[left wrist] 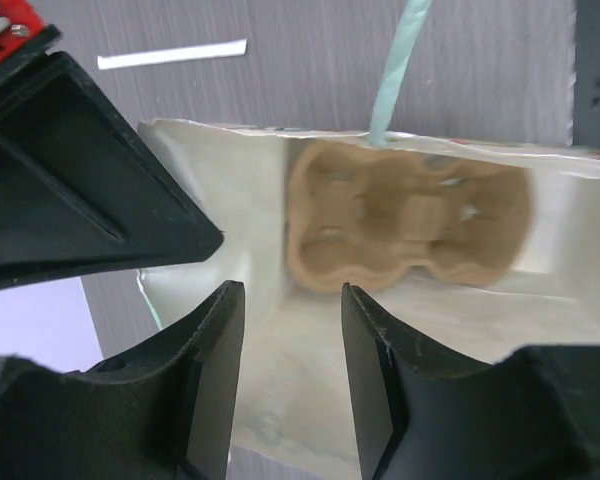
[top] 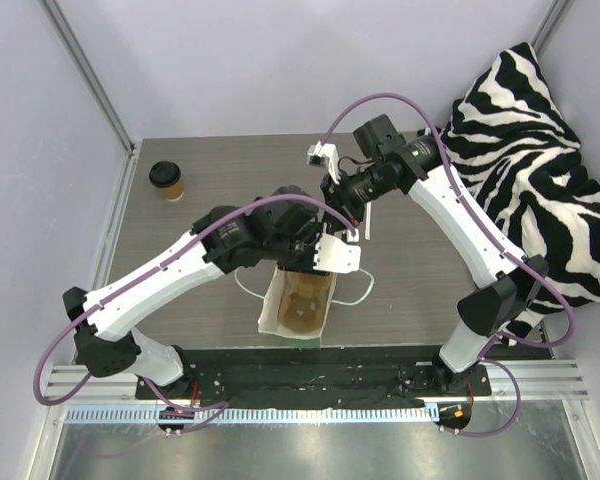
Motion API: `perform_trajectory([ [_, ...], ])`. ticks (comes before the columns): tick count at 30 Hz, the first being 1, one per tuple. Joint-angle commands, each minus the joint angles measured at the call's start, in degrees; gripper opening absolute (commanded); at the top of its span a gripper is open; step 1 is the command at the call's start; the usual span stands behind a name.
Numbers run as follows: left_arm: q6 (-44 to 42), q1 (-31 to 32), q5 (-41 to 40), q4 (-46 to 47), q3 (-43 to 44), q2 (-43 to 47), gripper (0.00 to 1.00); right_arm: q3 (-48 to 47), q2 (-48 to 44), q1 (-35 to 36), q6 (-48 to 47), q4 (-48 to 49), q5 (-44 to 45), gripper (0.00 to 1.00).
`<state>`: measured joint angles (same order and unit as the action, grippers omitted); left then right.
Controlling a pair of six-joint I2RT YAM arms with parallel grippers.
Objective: Pack the takeout coffee
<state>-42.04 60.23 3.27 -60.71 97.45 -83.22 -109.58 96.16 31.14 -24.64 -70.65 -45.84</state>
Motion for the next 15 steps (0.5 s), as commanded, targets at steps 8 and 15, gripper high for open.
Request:
perform_trajectory([
  [8,-5.06,1.82,-7.76,17.19,-13.67,3.5,0.3,0.86,0.52,0.33,3.73,1.84,-4.6,0.01],
  [15,-7.53,1.82,-9.41,24.83,-19.75,2.45,0.17,1.21,0.08,0.42,2.67,1.22,-6.0,0.01],
])
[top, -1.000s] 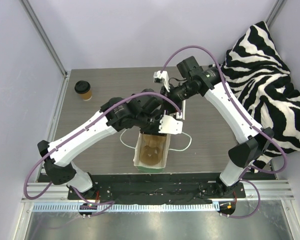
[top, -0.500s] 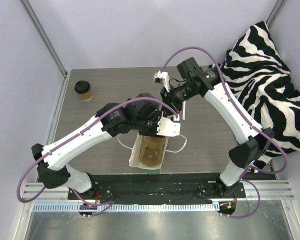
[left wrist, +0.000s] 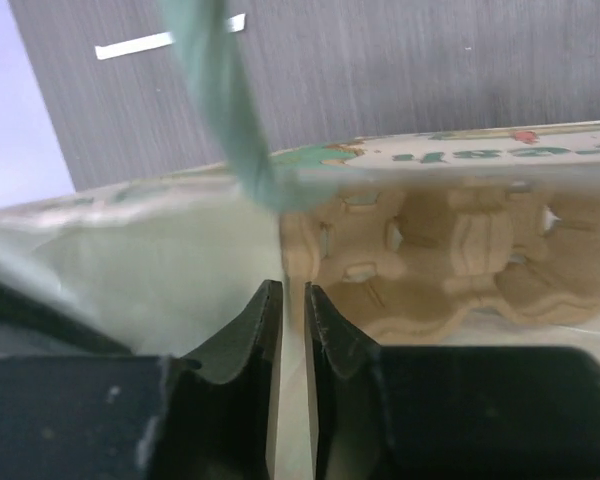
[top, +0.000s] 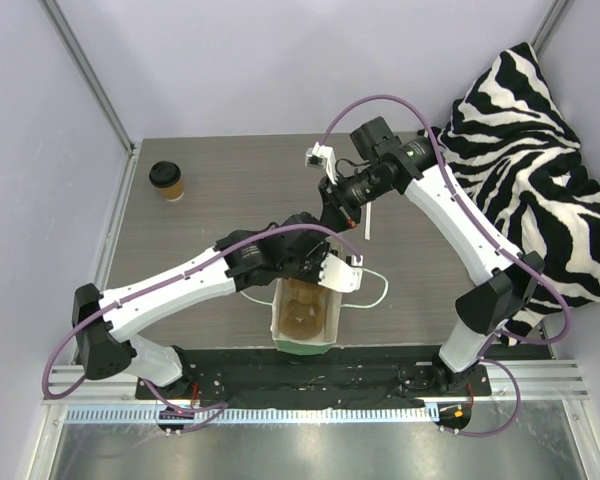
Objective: Pack the takeout coffee
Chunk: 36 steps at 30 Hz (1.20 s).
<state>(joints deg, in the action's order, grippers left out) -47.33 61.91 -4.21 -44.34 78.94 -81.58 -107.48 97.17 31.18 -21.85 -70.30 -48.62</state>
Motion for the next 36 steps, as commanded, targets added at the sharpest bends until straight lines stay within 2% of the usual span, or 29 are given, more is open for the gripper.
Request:
perform_trajectory([
  [1,-3.11,0.14,-2.38,9.26,-2.37,0.64,0.17,-0.8,-1.1,0.37,-0.3,0.7,-3.41,0.01],
  [6,-5.75,0.05,-4.58,15.76,-7.39,0.9,0.13,-0.1,-1.19,0.29,-1.62,-0.27,-5.07,0.01],
  [10,-7.69,-0.3,-4.23,16.04,-10.81,0.28,0.11,-0.1,-1.01,0.29,-2.32,-1.06,-6.22,0.01],
  [21,-4.62,-4.16,2.97,4.53,-5.2,-5.6,0.08,-2.12,0.39,0.37,-3.38,-2.21,-7.28,0.01],
  [26,-3.73,-4.25,9.03,0.32,-2.83,-3.5,0.09,-2.29,0.31,0.37,-4.43,-2.38,-5.7,0.01],
  [29,-1.98,-4.25,10.62,0.13,-1.33,-1.39,0.15,-2.38,0.39,0.37,-4.87,-2.12,-3.33,0.01],
  [33,1.53,-4.25,9.66,-0.84,3.93,0.45,0.3,-3.08,0.57,0.37,-4.78,-1.51,-0.69,0.01],
  [36,4.7,-4.25,9.66,-0.84,5.43,2.74,0.38,-2.12,-0.13,0.37,-4.7,-0.19,0.54,0.01],
])
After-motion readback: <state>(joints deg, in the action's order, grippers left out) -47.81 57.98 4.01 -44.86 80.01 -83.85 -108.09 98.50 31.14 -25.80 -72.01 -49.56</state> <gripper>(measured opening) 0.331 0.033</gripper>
